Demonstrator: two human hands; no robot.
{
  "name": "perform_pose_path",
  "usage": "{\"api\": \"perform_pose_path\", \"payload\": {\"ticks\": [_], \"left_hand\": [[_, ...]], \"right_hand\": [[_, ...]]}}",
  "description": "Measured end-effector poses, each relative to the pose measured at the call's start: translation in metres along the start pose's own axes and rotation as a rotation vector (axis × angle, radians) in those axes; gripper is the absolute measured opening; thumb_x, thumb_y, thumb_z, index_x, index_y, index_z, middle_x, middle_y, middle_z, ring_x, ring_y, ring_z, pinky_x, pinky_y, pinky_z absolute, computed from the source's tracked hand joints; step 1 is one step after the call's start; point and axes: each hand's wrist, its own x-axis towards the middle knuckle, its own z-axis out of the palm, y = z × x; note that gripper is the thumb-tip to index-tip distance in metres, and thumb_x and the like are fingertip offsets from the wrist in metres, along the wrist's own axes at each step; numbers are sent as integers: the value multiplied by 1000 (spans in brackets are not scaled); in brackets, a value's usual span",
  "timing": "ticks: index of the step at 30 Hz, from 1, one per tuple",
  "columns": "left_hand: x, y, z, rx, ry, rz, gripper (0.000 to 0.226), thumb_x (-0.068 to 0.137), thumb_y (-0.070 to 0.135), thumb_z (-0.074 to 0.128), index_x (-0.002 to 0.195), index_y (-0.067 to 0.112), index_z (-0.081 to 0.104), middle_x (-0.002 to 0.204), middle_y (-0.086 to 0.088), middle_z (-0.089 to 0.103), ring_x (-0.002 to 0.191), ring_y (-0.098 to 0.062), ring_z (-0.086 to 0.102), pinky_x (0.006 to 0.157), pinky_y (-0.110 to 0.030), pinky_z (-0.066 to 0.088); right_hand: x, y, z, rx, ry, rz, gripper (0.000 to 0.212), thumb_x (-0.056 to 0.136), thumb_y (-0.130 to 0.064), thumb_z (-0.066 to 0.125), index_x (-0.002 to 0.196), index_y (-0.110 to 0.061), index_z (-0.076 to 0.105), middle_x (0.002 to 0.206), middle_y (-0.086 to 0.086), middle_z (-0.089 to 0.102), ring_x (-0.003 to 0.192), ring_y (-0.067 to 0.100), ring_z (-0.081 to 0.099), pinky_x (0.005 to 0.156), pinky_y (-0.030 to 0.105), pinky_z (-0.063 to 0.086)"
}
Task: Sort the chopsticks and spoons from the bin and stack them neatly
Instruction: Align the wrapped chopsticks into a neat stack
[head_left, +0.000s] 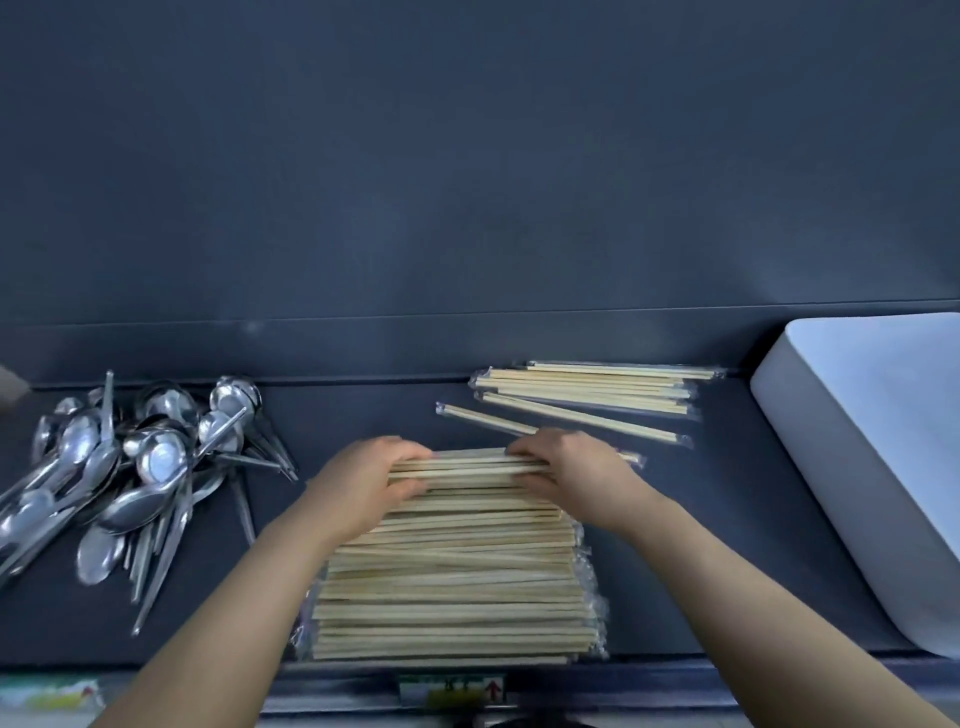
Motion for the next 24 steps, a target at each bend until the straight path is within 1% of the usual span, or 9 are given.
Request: {"api": "perform_pose_path", "payload": {"ticks": [4, 7, 10, 13, 15, 16, 19, 21, 24], "left_hand": [[-14, -21, 4, 54, 40, -11, 44, 86, 39, 68, 128, 32, 59, 125, 18, 56, 120, -8, 46, 108, -32, 32], [-27, -32, 5, -86, 110, -49, 44, 88, 40, 65, 129, 29, 58, 131, 18, 49, 126, -6, 38, 111, -32, 28], [-36, -39, 11, -248, 168, -122, 39, 92, 34, 60, 130, 26, 57, 138, 10, 48, 129, -8, 42, 111, -32, 31], [-38, -36, 17, -340, 226, -152, 34, 95, 24, 57, 129, 20, 59, 134, 8, 50, 115, 7, 48, 99, -7, 31], [-38, -32, 23, -387, 241, -162, 33, 97, 18, 54, 129, 16, 58, 134, 9, 48, 102, 20, 47, 85, 6, 28], [-38, -31, 25, -401, 243, -161, 33, 98, 17, 52, 130, 15, 58, 134, 9, 47, 101, 20, 48, 83, 7, 28], [-38, -35, 24, -429, 272, -174, 34, 99, 19, 50, 132, 15, 56, 137, 10, 44, 115, 3, 50, 88, 3, 28], [-38, -38, 21, -413, 310, -184, 33, 98, 22, 51, 130, 14, 58, 136, 10, 45, 121, 0, 45, 89, 2, 26], [-38, -38, 25, -371, 290, -161, 31, 99, 20, 51, 126, 10, 61, 130, 8, 51, 114, -2, 50, 84, 7, 27]], "right_hand": [[-3, -3, 13, -15, 17, 14, 39, 91, -39, 60, 126, -23, 59, 126, -5, 60, 119, 16, 53, 102, 31, 33], [-13, 2, 16, 69, 133, 70, 35, 88, -35, 64, 120, -22, 65, 124, -5, 63, 117, 19, 55, 105, 38, 37], [-24, 1, 22, 237, 204, 205, 33, 91, -26, 63, 124, -18, 63, 129, -4, 58, 121, 15, 51, 103, 26, 40], [-30, -11, 31, 408, 218, 317, 33, 96, -19, 55, 127, -10, 60, 132, -6, 52, 116, 8, 50, 90, 2, 33], [-30, -18, 38, 489, 206, 353, 32, 98, -16, 51, 129, -9, 58, 134, -8, 49, 124, 8, 46, 91, -1, 28], [-30, -21, 41, 503, 199, 352, 34, 99, -16, 49, 132, -10, 55, 138, -8, 47, 132, 7, 39, 97, 2, 24], [-32, -19, 41, 599, 218, 384, 39, 100, -17, 46, 139, -16, 50, 149, -11, 38, 141, 2, 27, 109, 13, 18], [-34, -15, 38, 613, 244, 408, 40, 101, -20, 45, 140, -19, 48, 150, -12, 36, 141, 2, 27, 110, 14, 18], [-34, -21, 42, 528, 185, 360, 40, 101, -17, 43, 142, -16, 46, 151, -9, 35, 142, 4, 23, 106, 8, 14]]}}
